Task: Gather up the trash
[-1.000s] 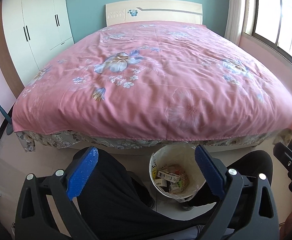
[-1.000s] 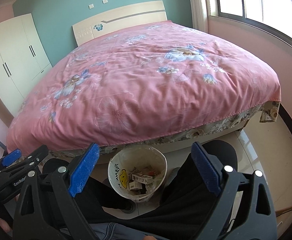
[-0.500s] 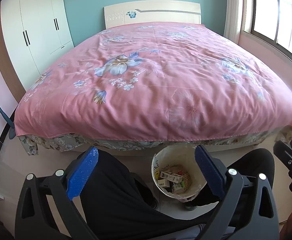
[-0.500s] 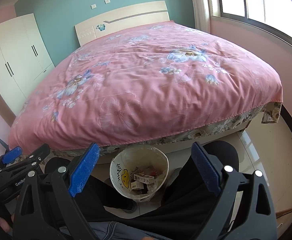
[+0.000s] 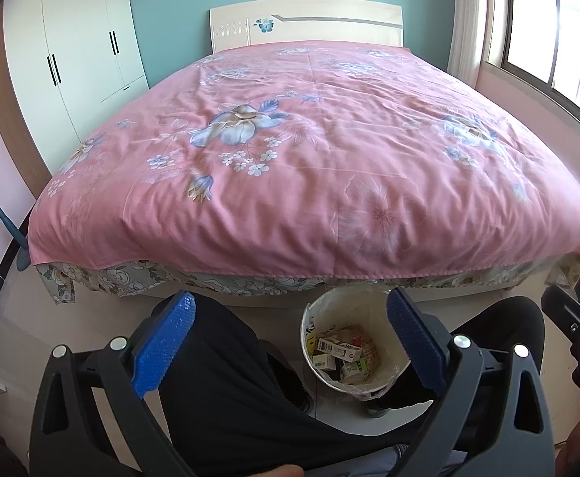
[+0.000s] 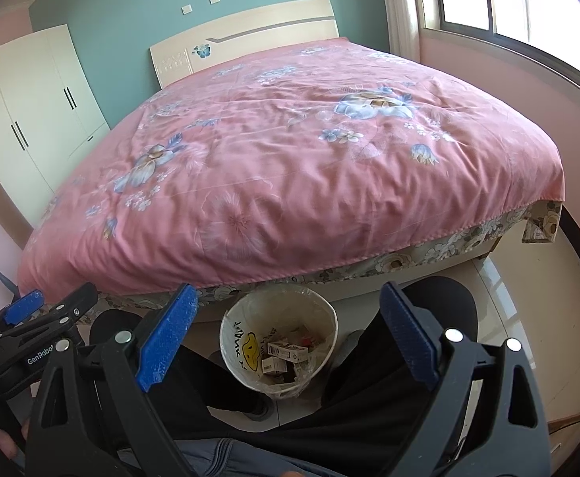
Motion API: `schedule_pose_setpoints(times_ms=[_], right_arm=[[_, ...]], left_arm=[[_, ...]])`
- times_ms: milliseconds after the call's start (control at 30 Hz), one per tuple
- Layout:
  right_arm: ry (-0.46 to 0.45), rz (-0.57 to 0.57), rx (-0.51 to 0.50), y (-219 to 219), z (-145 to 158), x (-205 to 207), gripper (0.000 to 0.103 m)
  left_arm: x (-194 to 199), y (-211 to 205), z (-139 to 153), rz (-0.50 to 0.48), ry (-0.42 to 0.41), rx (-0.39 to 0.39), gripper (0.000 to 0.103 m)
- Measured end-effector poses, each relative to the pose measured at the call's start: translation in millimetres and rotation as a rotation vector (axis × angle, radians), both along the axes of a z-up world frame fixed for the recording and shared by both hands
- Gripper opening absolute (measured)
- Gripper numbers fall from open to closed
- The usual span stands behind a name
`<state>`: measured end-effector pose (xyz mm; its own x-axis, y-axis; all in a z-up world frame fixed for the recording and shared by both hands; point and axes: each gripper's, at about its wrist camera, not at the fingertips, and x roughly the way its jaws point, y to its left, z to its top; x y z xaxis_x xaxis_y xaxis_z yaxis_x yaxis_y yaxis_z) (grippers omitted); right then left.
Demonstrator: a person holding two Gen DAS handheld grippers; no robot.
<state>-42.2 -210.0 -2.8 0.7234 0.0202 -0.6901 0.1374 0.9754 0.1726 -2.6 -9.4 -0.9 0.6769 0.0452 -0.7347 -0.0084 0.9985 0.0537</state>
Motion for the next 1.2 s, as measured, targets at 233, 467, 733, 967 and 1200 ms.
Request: schedule_pose_setpoints(times_ms=[233,467,733,967,1200], right_arm=[[0.003,0.004,0.003,2.7,-2.3,0.3,0.091],[0.012,0.019,0.013,5.5,-4.9,1.5,0.091],[0.017,0.021,0.019,5.7,-5.3,1.5,0.091],[0.016,0.026,0.018,4.7,-5.3,2.3,0.091],[0.017,0.023,0.018,5.0,-5.3,2.2,0.091]], left_arm=[[-2.0,-2.1,0.7,-0.001,-0.011,0.009,0.099],[-2.5,-1.4,0.3,0.004,-0.011,0.008,0.099],[-2.7,-1.9,-0.6,0.006,-0.014,0.013,0.099],[-2.3,0.4,-0.9,-0.007,-0.017,-0.006,0.099],[-2.9,-2.8,-1.9,-0.018,-0.012,0.000,0.099]])
